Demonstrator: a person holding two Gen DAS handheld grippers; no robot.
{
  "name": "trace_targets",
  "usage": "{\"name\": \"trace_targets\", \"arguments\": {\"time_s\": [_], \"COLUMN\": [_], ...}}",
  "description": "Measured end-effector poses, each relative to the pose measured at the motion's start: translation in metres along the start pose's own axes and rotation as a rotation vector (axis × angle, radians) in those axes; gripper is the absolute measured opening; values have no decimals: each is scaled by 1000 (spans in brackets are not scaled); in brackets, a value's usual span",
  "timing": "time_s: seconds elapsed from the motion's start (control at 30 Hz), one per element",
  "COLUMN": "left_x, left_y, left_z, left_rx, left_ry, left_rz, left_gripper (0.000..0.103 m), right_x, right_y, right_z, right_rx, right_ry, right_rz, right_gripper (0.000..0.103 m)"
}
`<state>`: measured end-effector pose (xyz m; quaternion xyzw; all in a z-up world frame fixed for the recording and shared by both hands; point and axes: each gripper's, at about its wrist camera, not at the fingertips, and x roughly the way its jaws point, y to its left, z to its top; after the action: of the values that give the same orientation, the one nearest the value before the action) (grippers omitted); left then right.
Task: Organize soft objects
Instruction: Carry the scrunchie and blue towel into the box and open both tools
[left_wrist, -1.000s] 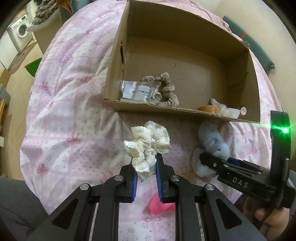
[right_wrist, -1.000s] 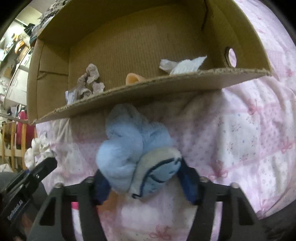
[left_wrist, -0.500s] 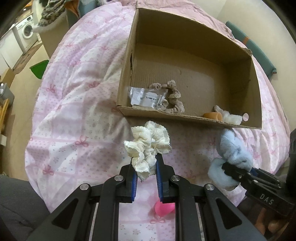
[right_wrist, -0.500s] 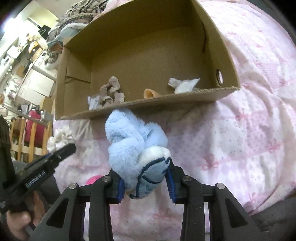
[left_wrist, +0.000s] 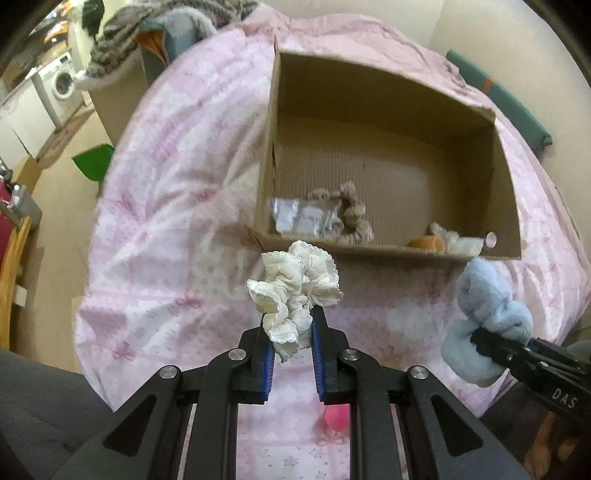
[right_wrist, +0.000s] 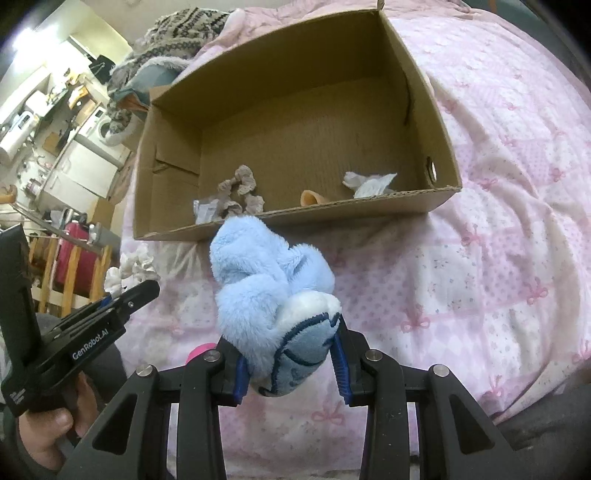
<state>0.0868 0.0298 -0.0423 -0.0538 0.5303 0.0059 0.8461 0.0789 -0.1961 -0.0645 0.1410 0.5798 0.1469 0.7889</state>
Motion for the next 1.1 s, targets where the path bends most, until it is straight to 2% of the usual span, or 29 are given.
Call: {"name": "trace_targets", "arguments": {"time_s": [0.13, 0.33, 0.6, 0.77, 0.9, 1.0, 1.07, 1.1], "left_x": [-20, -51, -70, -56, -28, -11, -2, 2], "left_y": [4, 0, -15, -23, -27, -24, -24, -25], "left_z": [7, 29, 77, 98, 102, 97, 93, 92], "left_rx": [-5, 1, 43, 85, 107, 96, 106, 106], "left_ry": [-36, -104, -198, -233, -206, -177, -177, -169], "left_rz": [-11, -57, -60, -29, -31, -61, -51, -47], "left_gripper": [16, 16, 16, 16, 16, 16, 16, 16], "right_x": [-19, -59, -92, -83, -61, -41, -31, -29], "right_y": [-5, 2, 11, 10, -4, -17, -27, -29], "right_z": [0, 11, 50, 74, 83, 84, 85, 86], "right_rx": [22, -22, -75, -106, -71, -19, 43, 49], "right_ry": [-28, -134, -281, -311, -305, -269, -234, -233], "right_rz": [22, 52, 52, 15, 18, 38, 73, 63], "right_gripper": [39, 39, 40, 41, 41, 41, 41, 41]}}
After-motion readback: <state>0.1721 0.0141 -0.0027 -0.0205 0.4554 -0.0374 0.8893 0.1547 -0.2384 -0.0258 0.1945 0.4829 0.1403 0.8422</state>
